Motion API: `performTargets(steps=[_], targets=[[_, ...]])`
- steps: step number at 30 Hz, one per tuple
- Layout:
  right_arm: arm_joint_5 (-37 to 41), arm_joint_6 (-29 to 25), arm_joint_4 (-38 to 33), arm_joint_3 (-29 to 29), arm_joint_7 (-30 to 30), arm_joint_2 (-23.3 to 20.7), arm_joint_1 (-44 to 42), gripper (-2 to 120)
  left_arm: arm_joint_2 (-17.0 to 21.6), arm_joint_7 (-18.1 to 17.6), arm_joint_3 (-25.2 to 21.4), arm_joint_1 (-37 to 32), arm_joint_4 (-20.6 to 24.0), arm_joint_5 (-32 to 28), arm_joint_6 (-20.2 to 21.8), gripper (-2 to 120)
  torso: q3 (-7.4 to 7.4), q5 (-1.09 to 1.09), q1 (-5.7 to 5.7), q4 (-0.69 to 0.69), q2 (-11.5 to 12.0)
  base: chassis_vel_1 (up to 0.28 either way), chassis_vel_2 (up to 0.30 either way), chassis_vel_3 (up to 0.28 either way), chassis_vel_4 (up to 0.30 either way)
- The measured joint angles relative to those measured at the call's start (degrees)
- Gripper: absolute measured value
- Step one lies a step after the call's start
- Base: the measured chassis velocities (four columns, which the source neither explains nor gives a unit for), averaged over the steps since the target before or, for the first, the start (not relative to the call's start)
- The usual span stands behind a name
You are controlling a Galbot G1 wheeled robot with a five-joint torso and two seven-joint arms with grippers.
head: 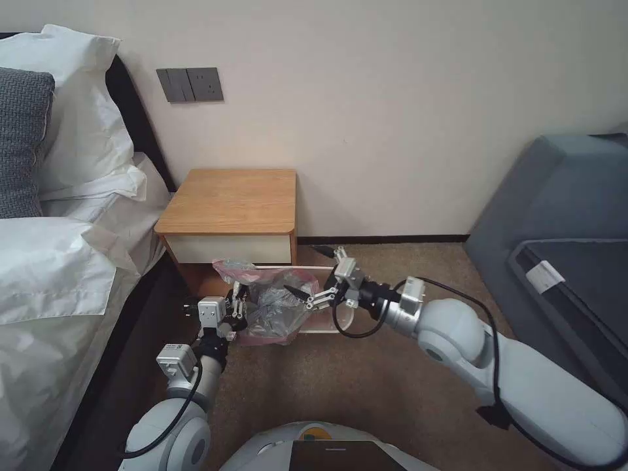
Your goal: Pick up the garbage bag from the table and place it over the trash can.
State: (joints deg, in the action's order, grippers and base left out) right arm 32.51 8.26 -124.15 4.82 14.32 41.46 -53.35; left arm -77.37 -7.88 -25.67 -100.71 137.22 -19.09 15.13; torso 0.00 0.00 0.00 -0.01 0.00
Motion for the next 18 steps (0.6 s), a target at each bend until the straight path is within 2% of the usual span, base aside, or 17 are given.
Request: performTargets(steps=[3,5,6,8,9,12,14,15,18], targets=[[-0.84,0.00,1.03,1.63,0.20,0.62,1.03,98,0.00,-0.17,-0.08,-0.10,0.07,0.08,0.02,9,0.00,0.00,0.00,0.00,0.00,0.000,0.000,0.000,0.000],[-1.45,-0.03,1.47,2.35,0.46,1.17,1.24,90,0.12,-0.20,-0.14,-0.18,0.02,0.14,0.05,9,0.00,0.00,0.00,0.01,0.00,0.000,0.000,0.000,0.000],[-1.45,-0.03,1.47,2.35,0.46,1.17,1.24,90,0.12,-0.20,-0.14,-0.18,0.02,0.14,0.05,9,0.00,0.00,0.00,0.01,0.00,0.000,0.000,0.000,0.000],[-1.75,-0.09,1.45,2.36,0.68,1.24,1.10,81,0.21,-0.20,-0.14,-0.18,-0.25,0.18,0.07,9,0.00,0.00,0.00,0.02,0.00,0.000,0.000,0.000,0.000],[-1.75,-0.09,1.45,2.36,0.68,1.24,1.10,81,0.21,-0.20,-0.14,-0.18,-0.25,0.18,0.07,9,0.00,0.00,0.00,0.02,0.00,0.000,0.000,0.000,0.000],[-2.15,-0.36,1.40,2.24,0.89,1.20,0.84,64,0.13,-0.24,0.31,0.12,-0.69,0.21,0.11,9,0.00,0.01,0.00,0.01,0.00,0.000,0.000,0.000,0.000],[-2.25,-0.45,1.40,2.20,0.92,1.22,0.69,62,0.12,-0.27,0.42,0.18,-0.76,0.21,0.11,9,0.00,0.01,0.00,0.01,0.00,0.000,0.000,0.000,0.000],[-2.35,-0.56,1.40,2.04,0.95,1.36,0.32,53,0.15,-0.32,0.57,0.27,-0.92,0.21,0.13,9,0.00,0.01,0.00,0.02,0.00,0.000,0.000,0.000,0.000],[-2.38,-0.63,1.39,1.79,0.98,1.48,0.07,47,0.23,-0.36,0.58,0.33,-1.09,0.22,0.15,9,0.00,0.00,0.00,0.02,0.00,0.000,0.000,0.000,0.000]])
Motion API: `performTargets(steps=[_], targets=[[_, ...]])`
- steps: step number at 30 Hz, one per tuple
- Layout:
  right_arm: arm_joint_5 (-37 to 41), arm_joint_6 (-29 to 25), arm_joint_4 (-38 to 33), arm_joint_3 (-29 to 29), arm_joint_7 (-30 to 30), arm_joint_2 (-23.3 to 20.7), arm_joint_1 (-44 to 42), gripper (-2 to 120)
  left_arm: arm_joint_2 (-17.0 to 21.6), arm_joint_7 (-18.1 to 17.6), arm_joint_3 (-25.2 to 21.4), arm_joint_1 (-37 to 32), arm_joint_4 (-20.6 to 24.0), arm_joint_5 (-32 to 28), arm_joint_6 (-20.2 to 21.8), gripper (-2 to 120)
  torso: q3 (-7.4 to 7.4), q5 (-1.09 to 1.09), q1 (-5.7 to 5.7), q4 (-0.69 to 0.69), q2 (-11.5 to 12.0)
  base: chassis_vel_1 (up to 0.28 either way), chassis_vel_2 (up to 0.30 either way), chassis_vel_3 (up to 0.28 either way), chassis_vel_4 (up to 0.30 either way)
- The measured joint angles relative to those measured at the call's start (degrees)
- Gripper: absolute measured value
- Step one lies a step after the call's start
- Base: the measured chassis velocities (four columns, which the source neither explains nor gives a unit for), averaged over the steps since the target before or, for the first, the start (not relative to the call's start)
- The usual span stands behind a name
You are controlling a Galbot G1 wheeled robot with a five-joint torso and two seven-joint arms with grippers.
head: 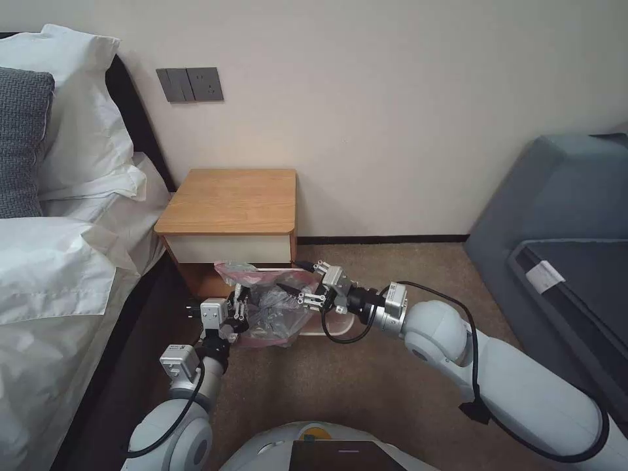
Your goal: Pick up the garbage bag from the table and place it over the trash can.
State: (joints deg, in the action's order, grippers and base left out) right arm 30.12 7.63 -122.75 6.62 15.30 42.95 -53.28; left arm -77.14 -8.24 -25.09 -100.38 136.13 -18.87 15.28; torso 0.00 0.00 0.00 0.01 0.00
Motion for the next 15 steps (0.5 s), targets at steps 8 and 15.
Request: performTargets(steps=[8,15], targets=[[-0.01,-0.39,-0.18,-0.48,0.08,0.32,-0.54,16,-0.17,-0.28,-0.05,0.05,-0.40,0.04,0.02,9,0.00,0.00,0.00,-0.02,0.00,0.000,0.000,0.000,0.000],[0.18,-0.41,-0.30,-0.39,0.02,0.43,-1.20,0,-0.17,-0.45,-0.08,0.18,-0.49,-0.01,0.02,9,0.00,0.00,0.00,-0.01,0.00,0.000,0.000,0.000,0.000]])
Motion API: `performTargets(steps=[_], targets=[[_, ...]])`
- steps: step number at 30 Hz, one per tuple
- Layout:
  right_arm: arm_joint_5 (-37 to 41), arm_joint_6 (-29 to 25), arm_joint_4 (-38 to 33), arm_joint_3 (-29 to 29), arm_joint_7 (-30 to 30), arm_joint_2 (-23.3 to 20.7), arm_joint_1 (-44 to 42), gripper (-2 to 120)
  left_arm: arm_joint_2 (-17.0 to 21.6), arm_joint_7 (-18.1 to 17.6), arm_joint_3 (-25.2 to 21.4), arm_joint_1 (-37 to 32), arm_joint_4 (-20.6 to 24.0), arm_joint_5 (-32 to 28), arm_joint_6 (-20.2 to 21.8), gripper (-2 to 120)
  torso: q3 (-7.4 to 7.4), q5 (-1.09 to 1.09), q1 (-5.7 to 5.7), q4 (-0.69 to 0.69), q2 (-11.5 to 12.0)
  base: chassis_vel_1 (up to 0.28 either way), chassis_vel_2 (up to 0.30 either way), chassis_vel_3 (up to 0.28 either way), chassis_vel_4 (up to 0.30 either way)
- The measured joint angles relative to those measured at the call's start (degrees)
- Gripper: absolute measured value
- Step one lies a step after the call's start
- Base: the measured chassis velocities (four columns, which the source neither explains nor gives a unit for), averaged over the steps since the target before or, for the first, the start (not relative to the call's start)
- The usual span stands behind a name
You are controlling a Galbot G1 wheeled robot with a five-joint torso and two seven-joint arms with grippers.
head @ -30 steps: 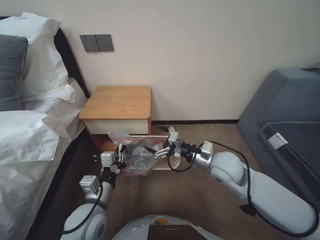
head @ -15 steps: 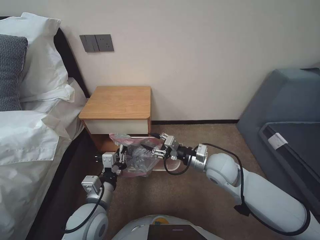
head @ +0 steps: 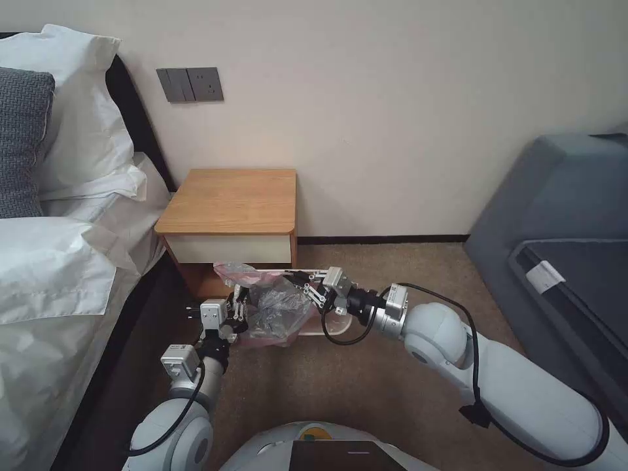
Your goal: Pick up the garbage bag from the table and place it over the trash can.
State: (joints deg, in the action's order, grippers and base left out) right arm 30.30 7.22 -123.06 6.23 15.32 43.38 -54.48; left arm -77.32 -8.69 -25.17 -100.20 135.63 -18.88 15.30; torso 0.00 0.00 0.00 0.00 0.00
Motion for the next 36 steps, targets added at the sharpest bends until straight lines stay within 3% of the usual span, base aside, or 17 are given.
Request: performTargets(steps=[8,12,20,23,29,36], targets=[[-0.10,-0.13,-0.12,-0.01,-0.32,0.19,0.34,0,0.12,0.19,0.01,0.05,0.09,0.71,-0.18,9,0.00,0.00,0.00,0.00,0.00,0.000,0.000,0.000,0.000],[-0.68,-0.11,-0.01,-0.03,-2.83,0.56,1.00,0,0.19,1.72,0.01,0.03,-0.50,5.09,-2.01,9,0.00,0.00,0.00,0.00,0.00,0.000,0.000,0.000,0.000],[-1.34,1.81,0.94,0.00,-7.98,1.10,3.51,0,0.31,5.47,-0.39,-0.27,-2.46,13.40,-9.46,9,0.00,0.00,0.00,0.01,0.00,0.000,0.000,0.000,0.000],[-1.48,2.68,1.20,-0.38,-8.97,0.54,3.68,0,0.28,6.71,-1.14,-0.27,-4.00,16.49,-15.18,9,0.00,0.00,0.00,0.01,0.00,0.000,0.000,0.000,0.000],[-1.48,3.11,1.33,-3.14,-9.10,-1.43,1.76,0,0.48,7.54,-1.96,-0.46,-4.99,17.30,-21.83,9,0.00,-0.01,0.00,0.01,0.00,0.000,0.000,0.000,0.000],[-1.24,3.17,0.25,-7.92,-8.40,-4.59,-2.08,0,0.27,7.59,-2.19,-0.55,-5.30,16.92,-24.93,9,0.00,-0.01,0.00,0.01,0.00,0.000,0.000,0.000,0.000]])
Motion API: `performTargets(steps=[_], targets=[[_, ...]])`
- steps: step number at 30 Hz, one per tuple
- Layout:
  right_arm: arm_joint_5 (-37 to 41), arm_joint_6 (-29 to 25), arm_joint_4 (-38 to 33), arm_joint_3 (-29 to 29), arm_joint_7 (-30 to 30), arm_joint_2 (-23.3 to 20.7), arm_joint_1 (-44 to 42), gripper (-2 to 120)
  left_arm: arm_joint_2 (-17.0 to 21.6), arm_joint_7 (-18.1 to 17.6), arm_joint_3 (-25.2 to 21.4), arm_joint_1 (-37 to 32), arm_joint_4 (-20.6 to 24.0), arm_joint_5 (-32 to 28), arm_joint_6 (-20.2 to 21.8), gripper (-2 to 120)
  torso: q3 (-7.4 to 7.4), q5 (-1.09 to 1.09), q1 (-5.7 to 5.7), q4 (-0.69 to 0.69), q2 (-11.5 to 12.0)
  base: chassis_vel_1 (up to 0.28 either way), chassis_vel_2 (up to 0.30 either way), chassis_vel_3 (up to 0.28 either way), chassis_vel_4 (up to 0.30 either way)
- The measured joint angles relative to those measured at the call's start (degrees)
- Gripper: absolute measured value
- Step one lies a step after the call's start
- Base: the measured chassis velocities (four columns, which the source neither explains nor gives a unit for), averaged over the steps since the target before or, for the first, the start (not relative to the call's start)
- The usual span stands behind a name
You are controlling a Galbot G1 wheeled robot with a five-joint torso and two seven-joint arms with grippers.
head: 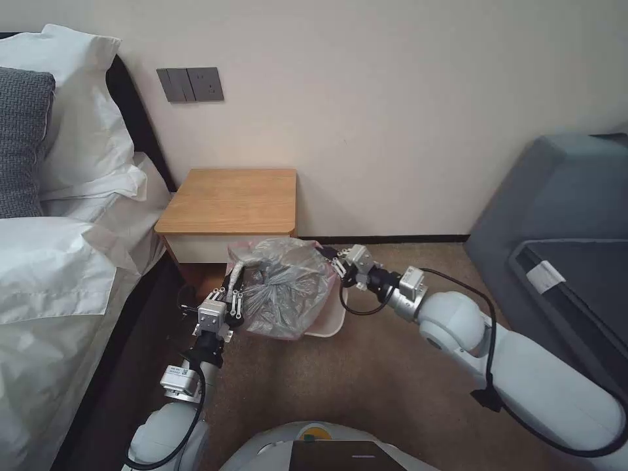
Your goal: Pick up the garbage bag from the table and place it over the trash can.
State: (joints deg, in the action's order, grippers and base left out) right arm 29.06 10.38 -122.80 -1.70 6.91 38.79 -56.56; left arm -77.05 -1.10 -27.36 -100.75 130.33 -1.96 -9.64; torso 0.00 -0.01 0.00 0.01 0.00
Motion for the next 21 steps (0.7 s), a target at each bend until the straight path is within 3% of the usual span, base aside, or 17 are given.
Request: performTargets(steps=[4,6,21], targets=[[0.31,-0.70,-1.44,-4.77,1.13,-3.62,-4.90,0,-0.05,-0.68,0.13,-0.36,0.18,-2.21,-0.39,9,0.00,0.00,0.00,0.00,0.00,0.000,0.000,0.000,0.000],[0.31,-0.70,-1.44,-4.77,1.13,-3.62,-4.90,0,-0.05,-0.68,0.13,-0.36,0.18,-2.21,-0.39,9,0.00,0.00,0.00,0.00,0.00,0.000,0.000,0.000,0.000],[0.33,-1.13,-2.13,-5.72,1.47,-7.96,-8.08,0,-0.08,-5.60,0.41,-0.88,5.44,-18.25,7.79,9,0.00,0.00,0.00,-0.01,0.00,0.000,0.000,0.000,0.000]])
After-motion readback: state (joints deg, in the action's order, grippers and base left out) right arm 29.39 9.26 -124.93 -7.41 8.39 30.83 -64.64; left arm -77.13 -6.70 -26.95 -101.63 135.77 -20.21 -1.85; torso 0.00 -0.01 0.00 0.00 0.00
